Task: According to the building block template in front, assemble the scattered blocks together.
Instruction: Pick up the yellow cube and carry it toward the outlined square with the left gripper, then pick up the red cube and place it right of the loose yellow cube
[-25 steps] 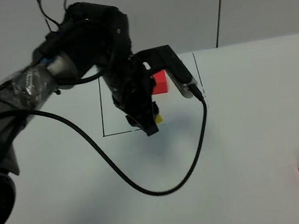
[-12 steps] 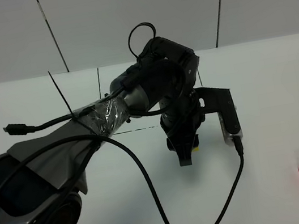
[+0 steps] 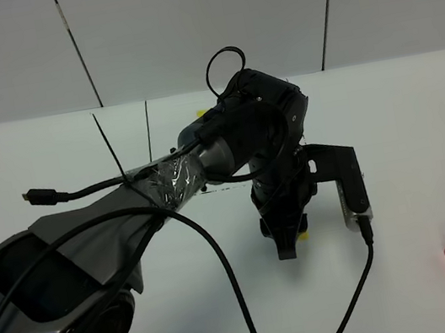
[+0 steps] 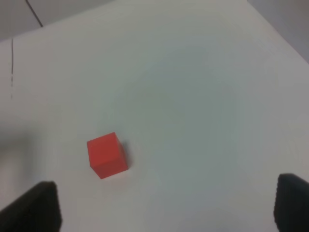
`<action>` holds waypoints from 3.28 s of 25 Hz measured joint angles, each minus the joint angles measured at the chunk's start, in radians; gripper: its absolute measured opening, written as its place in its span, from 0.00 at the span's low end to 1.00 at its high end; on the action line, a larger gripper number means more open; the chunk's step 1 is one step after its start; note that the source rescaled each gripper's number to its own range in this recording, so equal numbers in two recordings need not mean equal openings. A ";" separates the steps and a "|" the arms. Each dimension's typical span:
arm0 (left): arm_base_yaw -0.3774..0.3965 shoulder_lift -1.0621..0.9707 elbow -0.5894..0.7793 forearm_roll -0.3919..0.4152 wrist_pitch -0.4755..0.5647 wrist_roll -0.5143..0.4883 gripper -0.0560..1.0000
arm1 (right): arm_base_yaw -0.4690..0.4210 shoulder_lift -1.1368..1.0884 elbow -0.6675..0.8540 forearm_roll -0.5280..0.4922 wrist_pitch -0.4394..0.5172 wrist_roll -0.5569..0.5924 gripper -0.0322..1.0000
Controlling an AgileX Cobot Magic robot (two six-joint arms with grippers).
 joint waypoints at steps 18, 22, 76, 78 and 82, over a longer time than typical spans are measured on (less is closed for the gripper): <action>0.000 0.082 -0.003 -0.001 0.000 0.000 0.05 | 0.000 0.000 0.000 0.000 0.000 0.000 0.77; 0.000 0.084 -0.006 -0.001 0.001 0.000 0.05 | 0.000 0.000 0.000 0.000 0.000 0.000 0.77; 0.850 -1.099 0.916 -0.001 -0.014 -0.900 0.89 | 0.000 0.000 0.000 0.000 0.000 0.000 0.77; 0.856 -1.266 1.017 -0.007 -0.056 -0.904 0.88 | 0.000 0.000 0.000 0.000 0.000 0.000 0.77; 0.856 -1.583 1.184 -0.015 -0.091 -0.925 0.87 | 0.000 0.000 0.000 0.000 0.000 0.000 0.77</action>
